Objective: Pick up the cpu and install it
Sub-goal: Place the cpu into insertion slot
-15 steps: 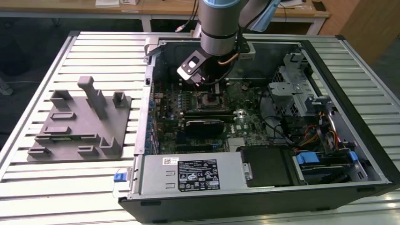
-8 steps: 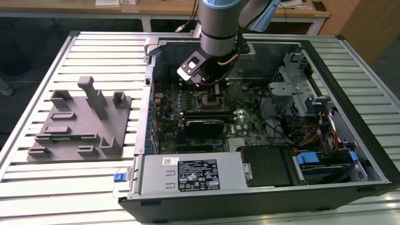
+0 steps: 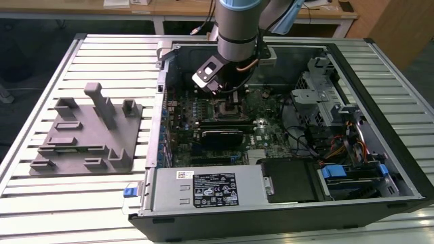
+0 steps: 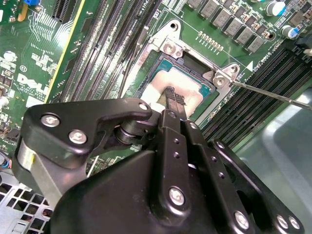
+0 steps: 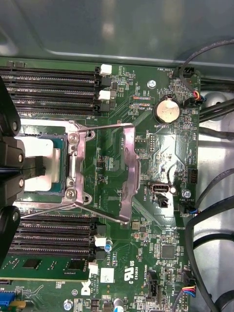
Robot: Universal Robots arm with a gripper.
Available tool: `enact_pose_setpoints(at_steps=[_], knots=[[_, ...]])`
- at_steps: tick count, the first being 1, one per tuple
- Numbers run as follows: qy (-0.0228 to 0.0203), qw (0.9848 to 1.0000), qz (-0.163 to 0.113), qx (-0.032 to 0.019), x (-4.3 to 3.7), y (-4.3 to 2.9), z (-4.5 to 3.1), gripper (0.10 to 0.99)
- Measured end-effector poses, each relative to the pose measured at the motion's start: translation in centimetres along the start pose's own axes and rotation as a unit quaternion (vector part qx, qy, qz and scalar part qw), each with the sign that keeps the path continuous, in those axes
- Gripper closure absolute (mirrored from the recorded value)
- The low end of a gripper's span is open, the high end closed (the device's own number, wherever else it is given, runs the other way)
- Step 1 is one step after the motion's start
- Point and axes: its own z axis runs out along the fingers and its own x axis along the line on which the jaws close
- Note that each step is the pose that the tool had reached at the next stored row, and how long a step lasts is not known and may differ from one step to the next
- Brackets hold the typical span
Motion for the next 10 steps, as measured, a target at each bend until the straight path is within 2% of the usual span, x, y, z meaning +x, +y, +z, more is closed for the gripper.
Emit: enact_pose_setpoints(at_steps=[10], knots=[[0.0006,1.0,0.0,-0.0004,0.01,0.01,0.03,0.98]])
